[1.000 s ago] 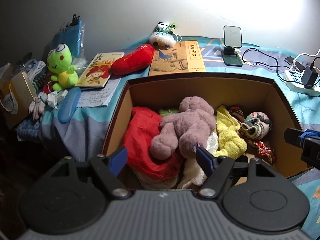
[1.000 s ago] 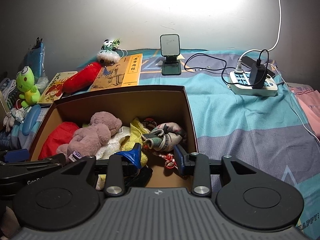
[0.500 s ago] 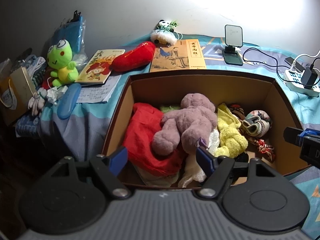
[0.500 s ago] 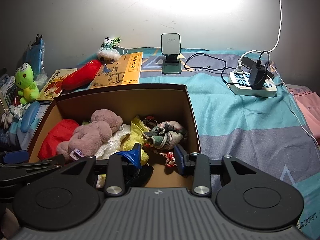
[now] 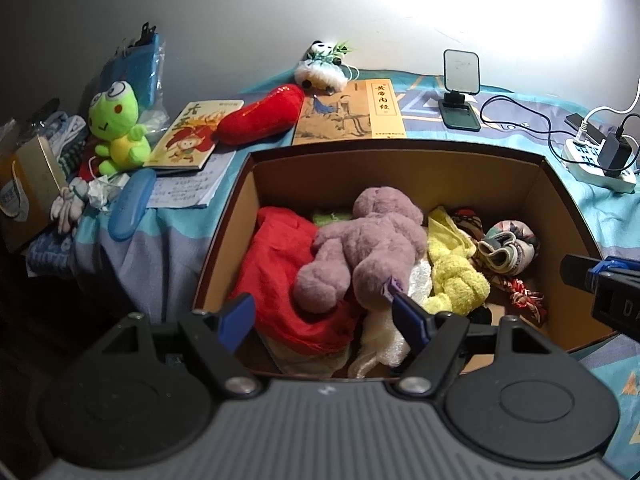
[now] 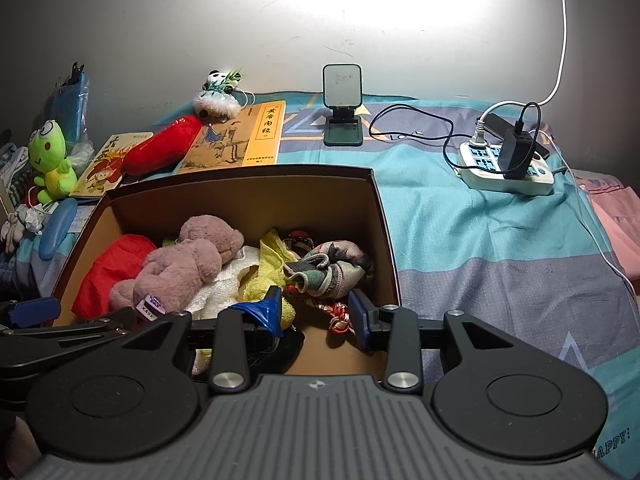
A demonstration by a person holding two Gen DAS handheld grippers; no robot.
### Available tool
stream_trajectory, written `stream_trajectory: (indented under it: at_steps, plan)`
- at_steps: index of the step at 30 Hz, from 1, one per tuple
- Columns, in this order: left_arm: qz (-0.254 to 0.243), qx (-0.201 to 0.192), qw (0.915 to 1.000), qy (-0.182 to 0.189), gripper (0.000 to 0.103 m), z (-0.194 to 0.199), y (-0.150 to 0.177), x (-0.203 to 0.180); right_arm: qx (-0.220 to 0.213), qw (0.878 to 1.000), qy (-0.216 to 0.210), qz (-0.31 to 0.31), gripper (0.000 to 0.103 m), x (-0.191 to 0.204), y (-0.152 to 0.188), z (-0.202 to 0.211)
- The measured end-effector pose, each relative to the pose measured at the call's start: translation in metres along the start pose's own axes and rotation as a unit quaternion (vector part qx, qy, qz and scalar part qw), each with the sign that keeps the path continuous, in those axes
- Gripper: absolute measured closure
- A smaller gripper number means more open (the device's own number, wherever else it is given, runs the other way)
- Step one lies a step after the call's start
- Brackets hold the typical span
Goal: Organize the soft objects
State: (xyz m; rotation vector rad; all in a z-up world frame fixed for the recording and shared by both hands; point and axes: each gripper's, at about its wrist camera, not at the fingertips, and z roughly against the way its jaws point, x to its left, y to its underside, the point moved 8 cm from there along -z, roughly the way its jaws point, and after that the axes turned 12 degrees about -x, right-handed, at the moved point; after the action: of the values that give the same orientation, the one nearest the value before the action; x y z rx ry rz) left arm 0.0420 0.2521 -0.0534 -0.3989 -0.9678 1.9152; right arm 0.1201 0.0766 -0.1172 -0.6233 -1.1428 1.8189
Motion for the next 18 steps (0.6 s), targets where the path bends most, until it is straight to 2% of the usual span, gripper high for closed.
stream_trajectory:
  at_steps: [18]
  plan:
    - [0.003, -0.005, 1.0000, 0.007, 0.031, -0.0025, -0.0023, -0.0011, 0.002, 1.000, -0.013, -0.005, 0.083, 0.0004, 0.0028, -0.0038]
